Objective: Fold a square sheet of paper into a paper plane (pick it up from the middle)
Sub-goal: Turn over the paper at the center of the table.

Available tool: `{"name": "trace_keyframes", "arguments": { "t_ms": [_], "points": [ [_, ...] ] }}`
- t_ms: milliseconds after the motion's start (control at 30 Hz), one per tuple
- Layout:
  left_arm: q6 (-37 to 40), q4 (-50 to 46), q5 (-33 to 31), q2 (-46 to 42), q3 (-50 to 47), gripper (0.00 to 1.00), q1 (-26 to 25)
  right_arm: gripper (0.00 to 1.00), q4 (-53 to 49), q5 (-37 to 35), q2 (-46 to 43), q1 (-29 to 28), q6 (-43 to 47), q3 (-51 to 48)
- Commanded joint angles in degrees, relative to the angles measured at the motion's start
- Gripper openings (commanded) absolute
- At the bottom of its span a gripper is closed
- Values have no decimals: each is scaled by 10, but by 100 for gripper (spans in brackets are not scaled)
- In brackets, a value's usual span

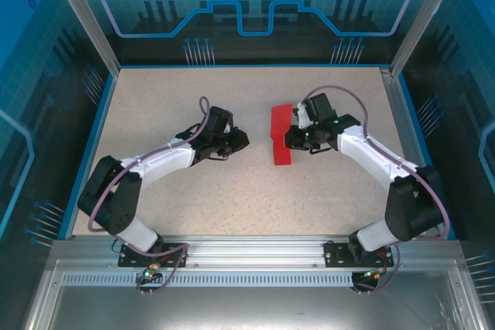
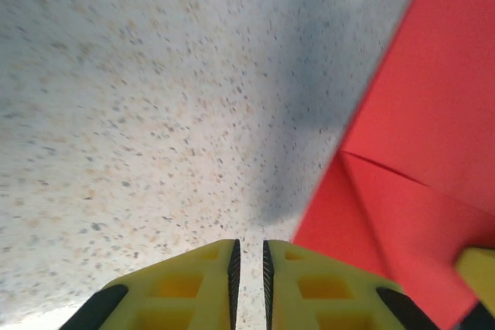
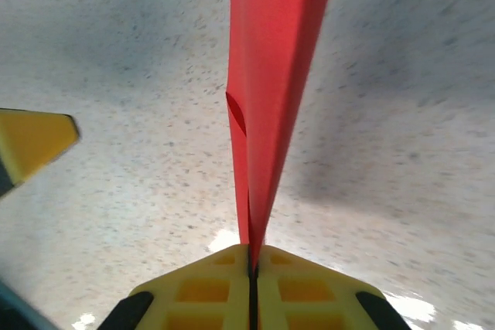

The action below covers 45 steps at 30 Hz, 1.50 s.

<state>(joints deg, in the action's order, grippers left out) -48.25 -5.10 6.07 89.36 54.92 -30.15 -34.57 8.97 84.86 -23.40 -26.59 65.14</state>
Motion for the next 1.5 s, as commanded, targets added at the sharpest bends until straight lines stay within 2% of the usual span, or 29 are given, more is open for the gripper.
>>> {"name": "trace_keyframes", "arguments": {
  "t_ms": [0,100,233,367,433,600,700,800,867,967,1033,1133,1200,1300,1367,1467],
  "points": [
    [-17,-30,-85,-31,-23,20,4,9,-175,-162,-18,-26,48,45],
    [-26,-35,-115,-53,-36,20,4,9,-229,-256,-17,-48,40,78],
    [-32,-43,-140,-70,-47,22,6,9,-271,-345,-8,-87,19,108],
    [-48,-58,-170,-87,-58,23,8,8,-329,-432,57,-132,-20,154],
    [-62,-65,-195,-102,-69,22,7,7,-345,-442,100,-147,-42,169],
    [-95,-111,-265,-152,-90,24,8,7,-314,-369,205,-173,-79,199],
    [-99,-138,-297,-180,-99,25,9,9,-325,-355,289,-205,-83,266],
    [-98,-140,-307,-199,-114,28,11,13,-345,-327,365,-232,-79,346],
    [-99,-143,-304,-203,-119,29,14,17,-326,-273,388,-241,-67,369],
    [-104,-146,-296,-199,-120,29,16,28,-252,-165,370,-236,-55,348],
    [-101,-145,-291,-196,-119,29,17,38,-191,-109,327,-225,-51,306],
    [-89,-139,-281,-190,-116,30,17,46,-93,-43,239,-186,-47,206],
    [-76,-130,-266,-180,-110,31,18,43,10,39,181,-147,-56,110],
    [-46,-103,-216,-147,-95,35,18,26,112,136,146,-84,-72,10],
    [-24,-86,-174,-116,-76,34,18,20,142,164,140,-59,-69,-23],
    [-5,-63,-108,-67,-48,34,18,16,164,176,150,-42,-72,-47]
  ]
}}
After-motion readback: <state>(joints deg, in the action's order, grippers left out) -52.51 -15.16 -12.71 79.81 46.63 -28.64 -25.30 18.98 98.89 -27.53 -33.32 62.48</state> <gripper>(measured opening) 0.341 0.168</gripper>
